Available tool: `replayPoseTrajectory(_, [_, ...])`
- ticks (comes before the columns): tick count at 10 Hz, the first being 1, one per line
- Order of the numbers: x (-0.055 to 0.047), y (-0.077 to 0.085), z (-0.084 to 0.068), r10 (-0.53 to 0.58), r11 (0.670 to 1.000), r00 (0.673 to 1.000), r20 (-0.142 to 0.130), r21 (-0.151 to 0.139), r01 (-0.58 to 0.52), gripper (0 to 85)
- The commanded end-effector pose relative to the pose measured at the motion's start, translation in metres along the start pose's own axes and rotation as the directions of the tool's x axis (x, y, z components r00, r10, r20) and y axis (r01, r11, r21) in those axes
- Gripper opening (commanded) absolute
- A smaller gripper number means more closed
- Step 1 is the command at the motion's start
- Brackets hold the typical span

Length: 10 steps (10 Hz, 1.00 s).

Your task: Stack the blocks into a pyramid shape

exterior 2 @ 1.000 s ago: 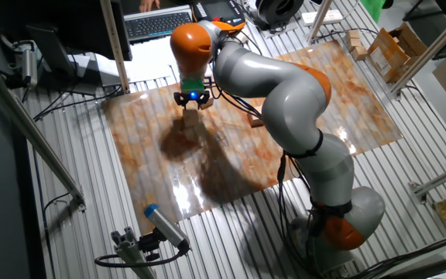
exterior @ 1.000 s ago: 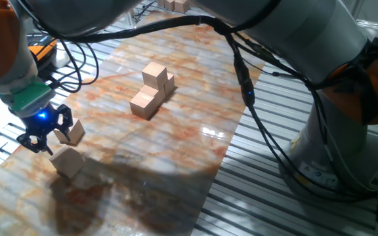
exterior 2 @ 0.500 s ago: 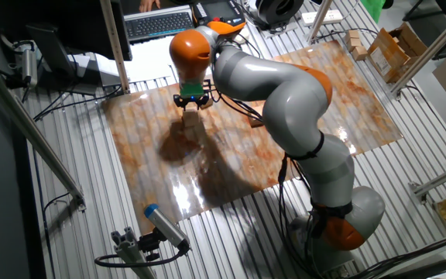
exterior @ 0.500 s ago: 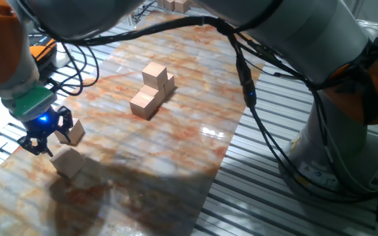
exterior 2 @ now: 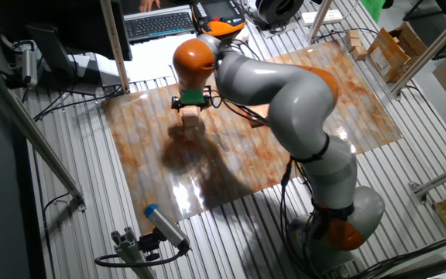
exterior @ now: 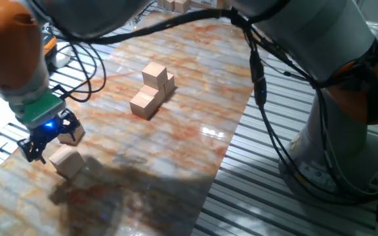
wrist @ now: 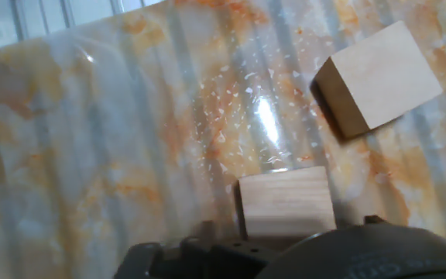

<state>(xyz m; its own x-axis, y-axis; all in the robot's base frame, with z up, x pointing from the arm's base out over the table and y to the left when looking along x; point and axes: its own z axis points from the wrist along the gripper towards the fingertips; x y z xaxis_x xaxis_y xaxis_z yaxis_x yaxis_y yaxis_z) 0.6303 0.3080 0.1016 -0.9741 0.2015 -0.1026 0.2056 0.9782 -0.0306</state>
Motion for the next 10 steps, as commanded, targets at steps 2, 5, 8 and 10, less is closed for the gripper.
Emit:
replayPoseTrajectory(2, [-0.001, -0.001, 0.0, -0.024, 1.0, 1.0, -0.01, 0.017, 0.024, 68.0])
replayPoseTrajectory(5, [-0.004, -0.002, 0.001, -0.041, 0.999, 0.999, -0.024, 0.029, 0.042, 68.0])
replayPoseTrajectory(8, [-0.005, -0.002, 0.008, -0.044, 0.999, 0.999, -0.016, 0.032, 0.044, 68.0])
replayPoseTrajectory(10, [-0.006, -0.002, 0.011, -0.048, 0.998, 0.999, -0.01, 0.033, 0.049, 68.0])
